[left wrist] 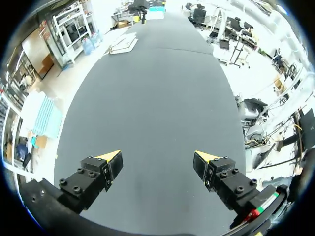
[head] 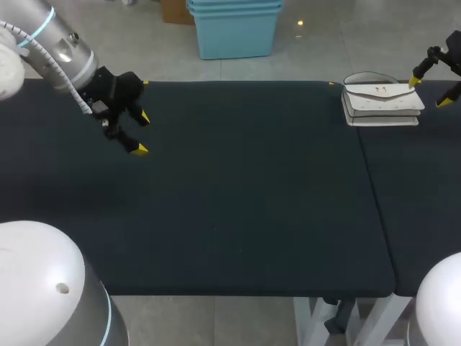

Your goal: Pick up the bag, open it, inspect its contents, close it, and place it on the opposite side

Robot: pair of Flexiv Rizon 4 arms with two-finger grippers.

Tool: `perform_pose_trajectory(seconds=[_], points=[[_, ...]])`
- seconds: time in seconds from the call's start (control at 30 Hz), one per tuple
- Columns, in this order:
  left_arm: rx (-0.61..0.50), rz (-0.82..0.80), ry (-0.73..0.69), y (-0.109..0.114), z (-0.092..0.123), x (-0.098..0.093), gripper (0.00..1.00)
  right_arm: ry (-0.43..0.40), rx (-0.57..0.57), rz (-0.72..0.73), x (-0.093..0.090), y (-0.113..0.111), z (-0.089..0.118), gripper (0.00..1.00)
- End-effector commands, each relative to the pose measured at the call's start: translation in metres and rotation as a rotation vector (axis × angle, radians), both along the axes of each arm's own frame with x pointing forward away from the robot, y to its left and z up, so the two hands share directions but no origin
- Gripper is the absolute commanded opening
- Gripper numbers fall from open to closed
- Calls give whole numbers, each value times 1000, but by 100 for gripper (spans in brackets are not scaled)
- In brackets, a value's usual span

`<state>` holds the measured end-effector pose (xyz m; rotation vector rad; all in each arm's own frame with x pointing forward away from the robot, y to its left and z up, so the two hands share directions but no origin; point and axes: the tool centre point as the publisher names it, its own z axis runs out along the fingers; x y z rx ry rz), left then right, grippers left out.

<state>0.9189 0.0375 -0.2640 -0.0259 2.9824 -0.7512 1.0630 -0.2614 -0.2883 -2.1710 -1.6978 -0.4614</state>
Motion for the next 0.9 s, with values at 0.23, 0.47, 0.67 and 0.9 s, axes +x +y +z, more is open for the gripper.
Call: perform_pose_trajectory(seconds=[0.23,0.47,0.67,0.9], points=[[-284,-355,20,-21,-19,15,100,9,41,-30,18,-12,-18,100],[-287,-365,27,-36,-23,15,100,7,53,-65,27,-19,-27,100],[-268,-333,42,-48,-24,17,100,4,62,-89,32,-25,-35,100],[-235,-306,53,-54,-24,16,100,-1,83,-110,35,-30,-44,100]])
